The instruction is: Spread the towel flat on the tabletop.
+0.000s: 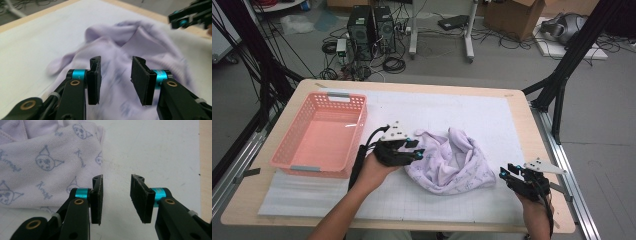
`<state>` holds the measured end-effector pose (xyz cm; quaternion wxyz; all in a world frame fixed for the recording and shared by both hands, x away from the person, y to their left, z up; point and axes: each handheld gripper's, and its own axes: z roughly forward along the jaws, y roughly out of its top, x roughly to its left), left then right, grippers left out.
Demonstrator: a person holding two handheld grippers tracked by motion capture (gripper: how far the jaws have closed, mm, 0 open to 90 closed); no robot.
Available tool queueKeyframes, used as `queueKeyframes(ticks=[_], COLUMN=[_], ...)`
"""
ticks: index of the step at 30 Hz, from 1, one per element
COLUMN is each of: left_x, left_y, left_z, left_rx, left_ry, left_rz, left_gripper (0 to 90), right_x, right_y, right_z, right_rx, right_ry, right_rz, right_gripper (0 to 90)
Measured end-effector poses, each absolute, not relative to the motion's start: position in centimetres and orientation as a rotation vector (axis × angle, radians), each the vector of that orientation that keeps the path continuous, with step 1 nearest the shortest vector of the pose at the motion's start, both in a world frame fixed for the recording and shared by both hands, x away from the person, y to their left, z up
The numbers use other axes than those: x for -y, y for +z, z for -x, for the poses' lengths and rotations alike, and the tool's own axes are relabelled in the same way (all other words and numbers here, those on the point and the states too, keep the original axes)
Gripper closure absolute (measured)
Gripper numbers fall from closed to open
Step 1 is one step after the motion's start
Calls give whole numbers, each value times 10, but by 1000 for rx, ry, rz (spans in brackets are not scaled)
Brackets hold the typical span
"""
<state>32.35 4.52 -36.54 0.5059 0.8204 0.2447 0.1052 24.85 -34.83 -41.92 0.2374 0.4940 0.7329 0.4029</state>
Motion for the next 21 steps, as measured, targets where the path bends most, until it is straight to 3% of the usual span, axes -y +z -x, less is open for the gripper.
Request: queueKeyframes(ticks=[5, 9, 17, 19, 20, 21], left_x=[2, 33, 84, 92, 95, 96], left_y=[-371, -381, -402, -408, -412, -414], left_z=[-333, -342, -346, -346, -346, -346], left_rx=[-536, -552, -501, -499, -496, -472], left_ry=[166, 102, 2, -23, -45, -64], left_rz=[-2023, -2072, -2179, -2212, -2233, -2258], left_gripper=[590, 503, 500, 526, 583, 715], right_x=[348, 349, 353, 354, 354, 354], right_y=[-419, -419, -420, -421, -421, -421], right_z=[-248, -248, -248, -247, -247, -247], right_rx=[-2010, -2008, -1997, -1994, -1993, -1991], right_ry=[1109, 1112, 1106, 1106, 1105, 1105], right_rz=[-1351, -1354, -1370, -1371, -1376, -1376], right_gripper=[621, 619, 589, 582, 579, 578])
